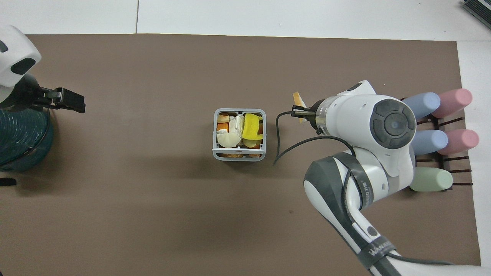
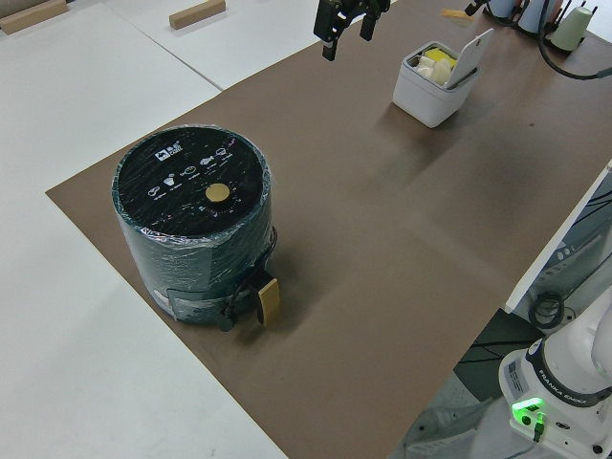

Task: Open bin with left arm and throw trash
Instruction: 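Move the cheese wedge over the bin with the right gripper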

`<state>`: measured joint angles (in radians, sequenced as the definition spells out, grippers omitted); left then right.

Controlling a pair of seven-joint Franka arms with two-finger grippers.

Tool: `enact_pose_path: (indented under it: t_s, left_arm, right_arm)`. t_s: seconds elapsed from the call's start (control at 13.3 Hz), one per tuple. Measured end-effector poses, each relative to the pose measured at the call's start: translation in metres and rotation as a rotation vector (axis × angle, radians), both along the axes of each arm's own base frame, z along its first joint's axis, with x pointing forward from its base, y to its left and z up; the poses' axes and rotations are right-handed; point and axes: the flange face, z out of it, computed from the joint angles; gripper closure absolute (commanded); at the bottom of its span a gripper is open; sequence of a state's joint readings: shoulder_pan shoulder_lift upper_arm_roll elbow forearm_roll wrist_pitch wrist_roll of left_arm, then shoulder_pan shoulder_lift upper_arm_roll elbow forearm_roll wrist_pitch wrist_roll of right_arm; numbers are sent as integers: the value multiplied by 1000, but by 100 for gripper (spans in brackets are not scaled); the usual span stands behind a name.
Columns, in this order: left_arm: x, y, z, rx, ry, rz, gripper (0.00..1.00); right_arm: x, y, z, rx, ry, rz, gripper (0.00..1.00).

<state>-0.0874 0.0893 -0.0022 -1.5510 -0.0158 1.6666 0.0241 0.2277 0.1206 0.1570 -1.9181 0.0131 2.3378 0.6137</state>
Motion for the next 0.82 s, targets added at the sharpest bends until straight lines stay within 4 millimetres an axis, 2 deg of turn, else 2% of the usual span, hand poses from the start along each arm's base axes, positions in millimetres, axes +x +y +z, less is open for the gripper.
enact_pose_path:
  t_s: [0.15,0.38,0.53,0.82]
  left_arm:
    - [0,0,0,0,0,0,0]
    - [-1,-3,-2,1,6,-5,0]
    - [-2,-4,-5,1,13,-8,0]
    - [-2,0,-7,4,18,-1,0]
  right_arm:
    - [-4,18,17,83,26,-60,100]
    - [-8,35,26,149,40,-112,100]
    - [-12,52,28,178,52,-155,100]
    - [-26,104,17,230,68,-197,100]
